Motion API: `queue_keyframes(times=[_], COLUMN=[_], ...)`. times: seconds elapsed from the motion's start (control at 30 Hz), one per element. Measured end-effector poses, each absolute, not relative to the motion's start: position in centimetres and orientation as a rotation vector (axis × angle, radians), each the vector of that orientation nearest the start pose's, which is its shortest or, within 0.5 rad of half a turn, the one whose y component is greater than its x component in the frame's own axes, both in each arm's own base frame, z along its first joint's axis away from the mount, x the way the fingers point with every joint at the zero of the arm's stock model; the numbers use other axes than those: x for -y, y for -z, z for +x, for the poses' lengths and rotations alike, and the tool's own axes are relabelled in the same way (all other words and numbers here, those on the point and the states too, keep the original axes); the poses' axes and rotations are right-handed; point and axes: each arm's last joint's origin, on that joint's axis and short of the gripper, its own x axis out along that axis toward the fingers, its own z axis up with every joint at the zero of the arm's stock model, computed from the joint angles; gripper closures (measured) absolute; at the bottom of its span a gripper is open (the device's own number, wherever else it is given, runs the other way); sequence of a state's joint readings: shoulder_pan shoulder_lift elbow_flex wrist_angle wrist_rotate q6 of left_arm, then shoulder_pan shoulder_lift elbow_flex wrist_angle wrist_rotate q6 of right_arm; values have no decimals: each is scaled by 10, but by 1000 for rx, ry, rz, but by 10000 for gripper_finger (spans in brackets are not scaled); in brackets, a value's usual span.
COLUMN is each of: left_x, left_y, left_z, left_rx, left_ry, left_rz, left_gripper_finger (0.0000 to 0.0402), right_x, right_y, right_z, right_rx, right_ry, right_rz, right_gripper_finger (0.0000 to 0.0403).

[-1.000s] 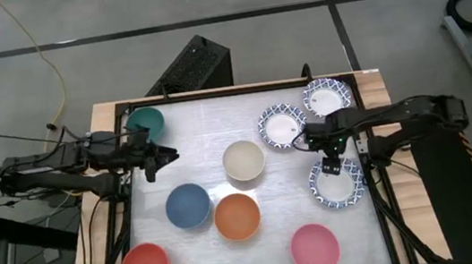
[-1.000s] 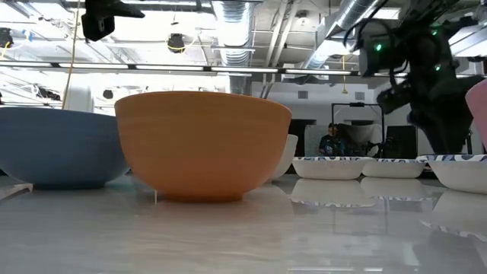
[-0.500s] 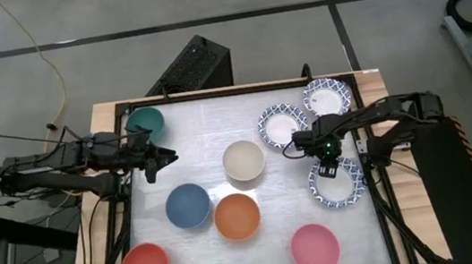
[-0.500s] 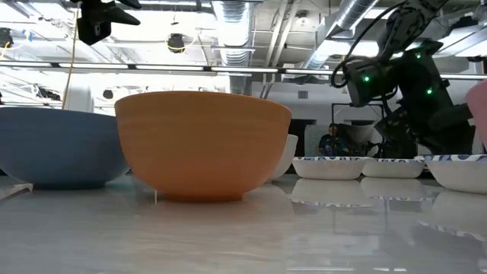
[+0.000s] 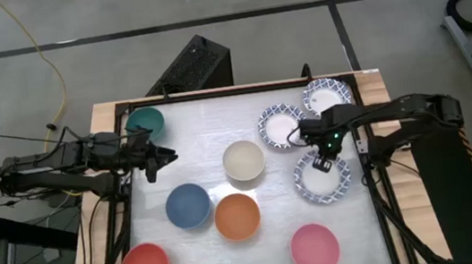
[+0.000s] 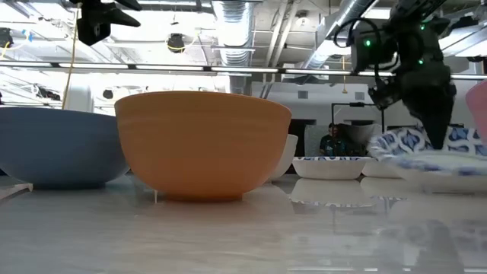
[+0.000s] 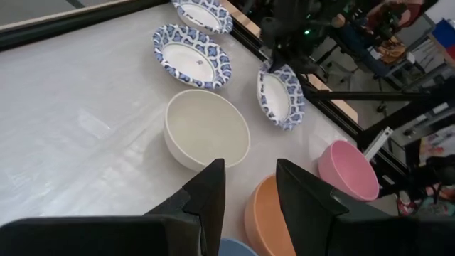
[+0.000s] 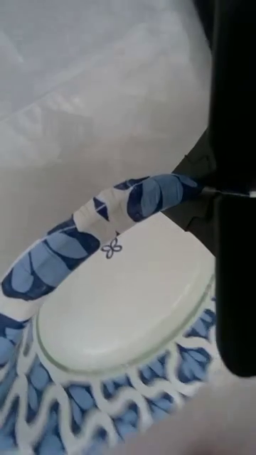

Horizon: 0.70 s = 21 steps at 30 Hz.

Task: Nest bowls inside each other
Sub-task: Stack the bottom blue patterned bowl into the blue patterned bowl

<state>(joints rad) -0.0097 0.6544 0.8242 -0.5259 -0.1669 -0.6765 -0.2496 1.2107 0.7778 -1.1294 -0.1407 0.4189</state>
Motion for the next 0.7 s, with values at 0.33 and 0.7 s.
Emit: queue_keyframes(times=[0.33,0.7], left_x=[-5,-5], left_y=[-331,-331], left_z=[132,132], left_rx=[-269,-262], left_ry=[-322,-335], left_rz=[-627,-639], left_gripper_finger=[287,287], right_x=[58,80], right_y=[-253,-293], right_z=[145,102], right_rx=[-1207,-714], right_ry=[616,998], right_rz=[1063,1244], right_gripper_finger=[394,394])
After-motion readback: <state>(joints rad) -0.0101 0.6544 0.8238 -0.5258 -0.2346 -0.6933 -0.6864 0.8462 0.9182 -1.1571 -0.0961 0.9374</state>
